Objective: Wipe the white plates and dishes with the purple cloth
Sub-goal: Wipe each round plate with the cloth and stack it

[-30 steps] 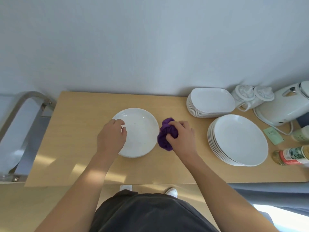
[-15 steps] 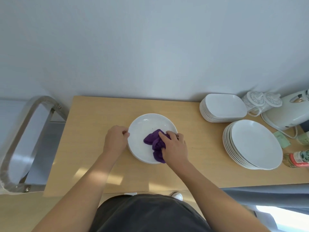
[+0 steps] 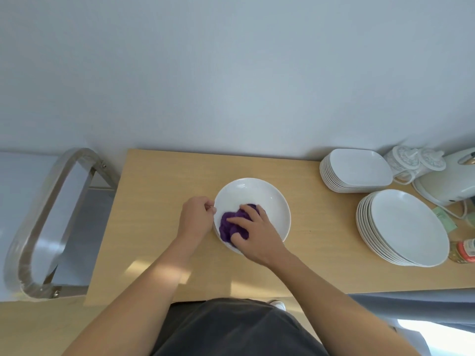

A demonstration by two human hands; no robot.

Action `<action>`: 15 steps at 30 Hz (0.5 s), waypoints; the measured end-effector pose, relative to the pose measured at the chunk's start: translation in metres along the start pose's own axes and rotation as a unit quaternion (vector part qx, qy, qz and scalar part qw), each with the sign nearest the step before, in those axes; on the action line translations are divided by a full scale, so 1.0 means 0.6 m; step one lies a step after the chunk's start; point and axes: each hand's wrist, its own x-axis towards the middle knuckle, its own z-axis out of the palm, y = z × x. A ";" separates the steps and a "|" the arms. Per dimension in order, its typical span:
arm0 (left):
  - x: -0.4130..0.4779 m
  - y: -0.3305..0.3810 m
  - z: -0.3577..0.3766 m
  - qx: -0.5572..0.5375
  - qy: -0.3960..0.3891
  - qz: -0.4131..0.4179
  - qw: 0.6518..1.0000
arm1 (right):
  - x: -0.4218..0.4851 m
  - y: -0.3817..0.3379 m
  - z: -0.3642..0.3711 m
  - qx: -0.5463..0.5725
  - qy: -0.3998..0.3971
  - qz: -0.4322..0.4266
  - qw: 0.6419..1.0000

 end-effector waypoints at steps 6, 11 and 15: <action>0.001 0.000 0.001 -0.002 -0.004 -0.007 1.000 | -0.031 0.073 -0.008 -0.131 0.090 0.056 0.986; -0.001 0.005 -0.001 -0.009 -0.005 -0.009 1.000 | 0.064 0.062 -0.017 -0.090 0.156 0.085 0.980; -0.002 0.005 -0.003 -0.013 -0.002 -0.007 1.000 | 0.105 0.009 0.005 0.030 0.150 0.065 0.986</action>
